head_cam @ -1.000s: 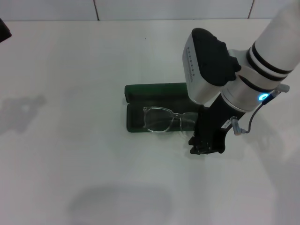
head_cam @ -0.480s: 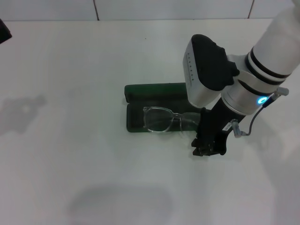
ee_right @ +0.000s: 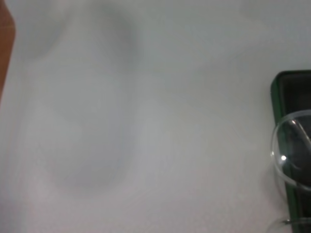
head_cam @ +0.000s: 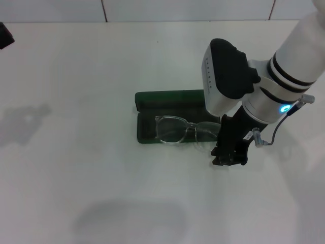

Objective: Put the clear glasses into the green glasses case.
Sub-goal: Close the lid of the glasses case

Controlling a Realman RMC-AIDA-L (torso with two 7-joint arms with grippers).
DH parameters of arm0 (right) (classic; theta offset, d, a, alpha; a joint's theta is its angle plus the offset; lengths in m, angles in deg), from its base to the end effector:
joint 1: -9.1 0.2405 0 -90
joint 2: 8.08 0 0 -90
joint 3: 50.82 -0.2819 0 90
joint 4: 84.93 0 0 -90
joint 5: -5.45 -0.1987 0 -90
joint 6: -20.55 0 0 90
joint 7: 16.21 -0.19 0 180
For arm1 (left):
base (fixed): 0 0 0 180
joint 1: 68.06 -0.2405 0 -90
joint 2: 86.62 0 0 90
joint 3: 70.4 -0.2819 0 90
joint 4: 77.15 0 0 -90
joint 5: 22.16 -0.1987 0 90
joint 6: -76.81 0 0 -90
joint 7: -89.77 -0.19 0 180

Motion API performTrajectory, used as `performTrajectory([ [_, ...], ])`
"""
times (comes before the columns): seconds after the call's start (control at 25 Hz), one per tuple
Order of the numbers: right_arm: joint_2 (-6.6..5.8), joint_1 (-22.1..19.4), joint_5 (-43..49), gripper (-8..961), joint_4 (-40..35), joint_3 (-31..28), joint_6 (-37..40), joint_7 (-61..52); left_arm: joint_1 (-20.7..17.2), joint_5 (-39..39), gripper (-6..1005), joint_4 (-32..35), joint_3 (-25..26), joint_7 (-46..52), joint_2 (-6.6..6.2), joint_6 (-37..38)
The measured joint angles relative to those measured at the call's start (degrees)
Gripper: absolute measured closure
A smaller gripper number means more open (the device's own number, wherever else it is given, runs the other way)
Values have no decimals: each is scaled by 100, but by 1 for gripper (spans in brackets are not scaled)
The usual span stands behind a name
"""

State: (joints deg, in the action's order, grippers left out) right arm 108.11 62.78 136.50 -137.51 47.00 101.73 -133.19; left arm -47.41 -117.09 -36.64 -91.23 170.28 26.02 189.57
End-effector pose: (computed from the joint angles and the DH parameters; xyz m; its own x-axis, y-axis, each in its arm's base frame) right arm 0.1659 0.3705 -0.1271 0.8983 0.0193 0.4390 0.0044 -0.9994 0.0348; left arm -0.2690 0.3023 0.0946 0.5260 0.0709 0.8475 0.4889 -0.8406 -0.2331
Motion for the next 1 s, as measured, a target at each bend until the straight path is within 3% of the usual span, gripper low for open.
performTrajectory([
  [1.0, -25, -57, 75, 802, -11, -233, -521, 125, 13, -1, 910, 1, 0, -9, 0, 10],
])
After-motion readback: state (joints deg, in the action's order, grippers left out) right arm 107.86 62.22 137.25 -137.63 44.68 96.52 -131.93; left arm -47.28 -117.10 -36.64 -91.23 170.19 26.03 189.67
